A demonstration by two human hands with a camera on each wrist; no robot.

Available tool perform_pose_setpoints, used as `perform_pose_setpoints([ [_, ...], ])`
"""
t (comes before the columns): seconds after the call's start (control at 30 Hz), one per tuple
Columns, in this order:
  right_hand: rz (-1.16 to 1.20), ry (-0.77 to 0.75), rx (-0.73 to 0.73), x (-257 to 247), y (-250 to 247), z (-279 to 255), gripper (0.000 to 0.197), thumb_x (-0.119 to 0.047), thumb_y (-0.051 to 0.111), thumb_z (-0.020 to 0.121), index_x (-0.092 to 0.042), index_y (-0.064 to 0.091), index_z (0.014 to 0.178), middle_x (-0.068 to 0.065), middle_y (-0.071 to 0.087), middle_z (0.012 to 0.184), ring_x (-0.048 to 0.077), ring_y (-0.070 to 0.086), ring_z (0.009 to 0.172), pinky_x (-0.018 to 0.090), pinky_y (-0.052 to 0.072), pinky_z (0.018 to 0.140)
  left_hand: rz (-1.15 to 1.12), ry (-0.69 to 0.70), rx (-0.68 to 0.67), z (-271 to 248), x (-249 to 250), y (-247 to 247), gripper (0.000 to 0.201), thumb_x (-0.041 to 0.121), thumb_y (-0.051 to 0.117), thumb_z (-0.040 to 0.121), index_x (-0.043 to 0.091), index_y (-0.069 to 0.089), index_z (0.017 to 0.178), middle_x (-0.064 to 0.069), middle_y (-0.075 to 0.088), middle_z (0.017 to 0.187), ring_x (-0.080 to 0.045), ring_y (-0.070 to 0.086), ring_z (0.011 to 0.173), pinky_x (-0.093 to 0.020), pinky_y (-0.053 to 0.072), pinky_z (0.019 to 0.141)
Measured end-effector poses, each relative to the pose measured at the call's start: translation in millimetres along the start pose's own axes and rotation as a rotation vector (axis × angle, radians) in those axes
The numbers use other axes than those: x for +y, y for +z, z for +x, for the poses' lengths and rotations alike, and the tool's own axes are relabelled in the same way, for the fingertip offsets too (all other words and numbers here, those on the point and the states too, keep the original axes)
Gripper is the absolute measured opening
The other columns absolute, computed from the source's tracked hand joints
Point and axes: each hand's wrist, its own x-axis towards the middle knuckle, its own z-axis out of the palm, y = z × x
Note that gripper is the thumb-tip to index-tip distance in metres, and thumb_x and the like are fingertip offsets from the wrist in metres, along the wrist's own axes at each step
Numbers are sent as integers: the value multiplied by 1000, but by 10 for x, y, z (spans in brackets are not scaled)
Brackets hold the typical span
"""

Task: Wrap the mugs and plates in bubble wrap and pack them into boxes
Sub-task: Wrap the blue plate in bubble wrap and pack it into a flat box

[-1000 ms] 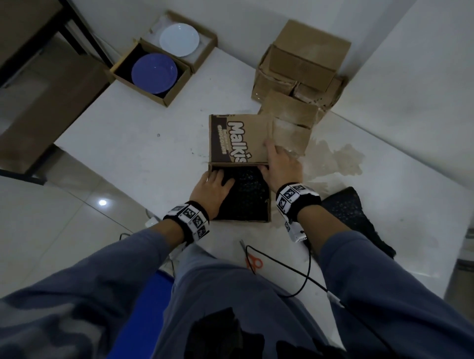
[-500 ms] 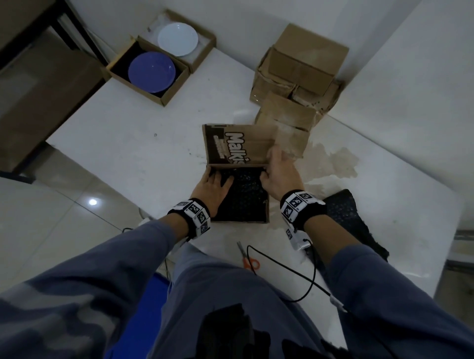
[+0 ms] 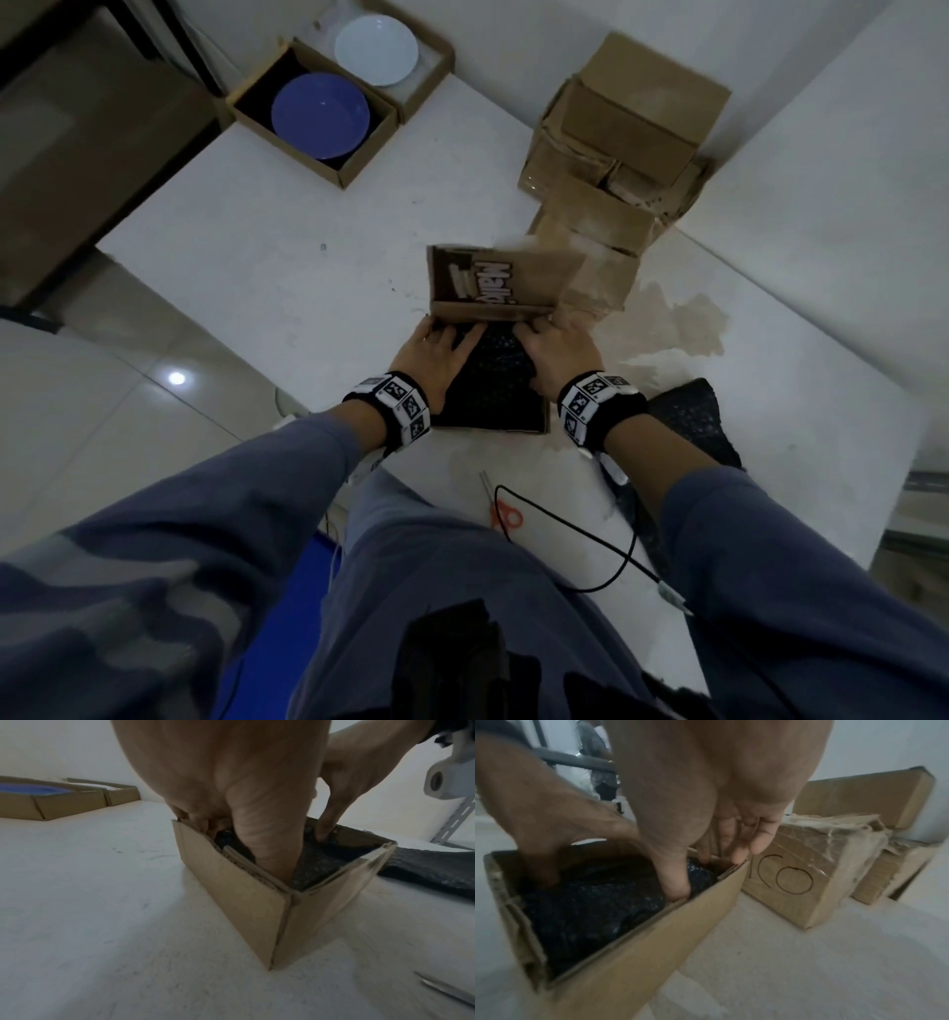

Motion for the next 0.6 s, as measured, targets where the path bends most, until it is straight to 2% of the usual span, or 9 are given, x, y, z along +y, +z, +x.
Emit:
perform_pose_setpoints([
  [0.13, -60, 25, -74, -138, 23, 61, 67, -14, 60, 88, -15, 31, 148, 20, 52, 130, 38, 52, 119, 43, 46, 89, 10, 16, 1, 9, -25, -2, 122, 41, 66, 71, 14, -22, 151, -23, 31, 149, -36, 33, 137, -48, -2, 121],
  [0.23, -73, 40, -98, -191, 110, 58, 70, -19, 57, 93, -14, 21, 153, 20, 44, 144, 39, 44, 130, 44, 37, 104, -2, 16, -63, -32, -26, -19, 113, 36, 64, 78, 16, -18, 153, -20, 11, 160, -36, 13, 147, -48, -4, 120],
  [0.27, -85, 40, -118, -193, 121, 52, 77, -20, 59, 91, -14, 16, 154, 20, 42, 145, 38, 44, 130, 44, 38, 103, 1, 13, -65, -40, -29, -36, 114, 35, 65, 78, 16, -18, 153, -20, 10, 160, -36, 12, 148, -47, -5, 119],
  [0.33, -115, 32, -187, -184, 119, 46, 96, -23, 69, 85, -15, 4, 156, 20, 47, 139, 36, 54, 118, 39, 44, 88, 22, 11, -45, -55, -31, -57, 117, 37, 66, 76, 15, -19, 153, -21, 12, 159, -36, 13, 147, -47, -6, 120],
  [0.4, -143, 20, -233, -173, 119, 28, 109, -31, 75, 80, -15, -2, 156, 18, 47, 139, 33, 56, 115, 36, 44, 81, 16, 9, -58, -70, -33, -60, 113, 36, 65, 77, 14, -16, 154, -20, 8, 160, -35, 8, 149, -46, -8, 119],
  [0.5, -179, 21, -211, -168, 179, -27, 114, -35, 77, 76, -15, -2, 156, 18, 39, 146, 32, 61, 107, 34, 40, 69, 11, 5, -45, -84, -37, -82, 111, 34, 63, 78, 15, -16, 154, -20, 7, 160, -35, 8, 149, -45, -8, 119],
  [0.6, -183, 40, -181, -184, 200, -71, 115, -36, 78, 74, -14, 1, 156, 17, 40, 145, 31, 66, 93, 34, 38, 64, 0, 4, -46, -84, -41, -80, 115, 35, 64, 76, 16, -18, 153, -21, 13, 159, -35, 15, 147, -45, -6, 121],
])
